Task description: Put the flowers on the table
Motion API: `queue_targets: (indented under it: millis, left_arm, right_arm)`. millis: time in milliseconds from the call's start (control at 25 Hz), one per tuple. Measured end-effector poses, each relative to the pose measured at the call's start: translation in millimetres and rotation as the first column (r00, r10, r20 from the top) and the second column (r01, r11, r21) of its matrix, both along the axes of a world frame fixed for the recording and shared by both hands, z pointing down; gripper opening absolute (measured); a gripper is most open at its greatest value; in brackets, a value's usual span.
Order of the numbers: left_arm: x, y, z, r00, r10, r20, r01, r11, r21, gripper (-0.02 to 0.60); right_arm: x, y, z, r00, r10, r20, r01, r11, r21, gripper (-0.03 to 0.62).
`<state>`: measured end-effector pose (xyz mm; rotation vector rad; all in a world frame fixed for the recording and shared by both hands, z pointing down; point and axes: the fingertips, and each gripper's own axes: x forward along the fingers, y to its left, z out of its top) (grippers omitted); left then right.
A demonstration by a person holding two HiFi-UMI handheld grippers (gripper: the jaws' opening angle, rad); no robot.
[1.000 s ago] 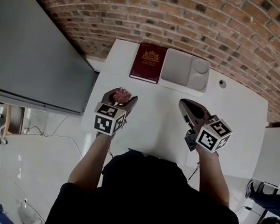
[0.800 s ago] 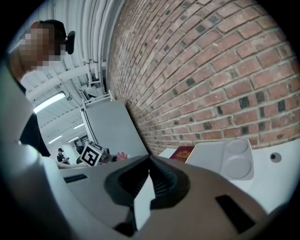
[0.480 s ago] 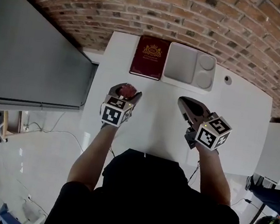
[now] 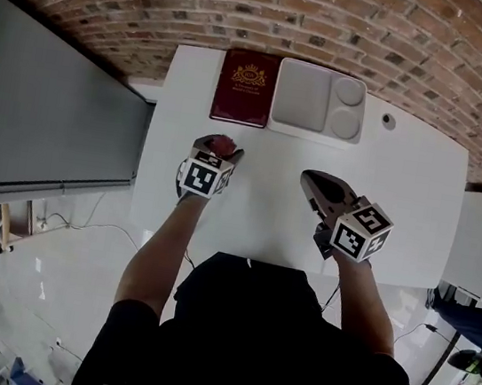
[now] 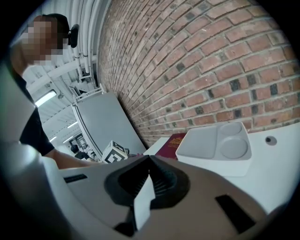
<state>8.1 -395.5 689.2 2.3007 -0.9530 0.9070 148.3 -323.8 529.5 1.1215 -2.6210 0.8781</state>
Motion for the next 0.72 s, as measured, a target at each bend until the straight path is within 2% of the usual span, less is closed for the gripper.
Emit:
queue_targets:
  millis: [240,720]
  left_arm:
    - [6,-4,29,0.997,0.059,0.054,-0.058,0.998,-0.026,0.259]
    - [10,-4,58,0.99,0.093,0.107,-0.087,0.994,-0.061,0.259]
  right_arm:
    - [16,13,8,0.999,0.044,-0.01,-0.044,0.999,-0.022,0.009]
    - [42,39,12,0.993,0.112,-0.023,-0.113,0.993,-0.035,0.009]
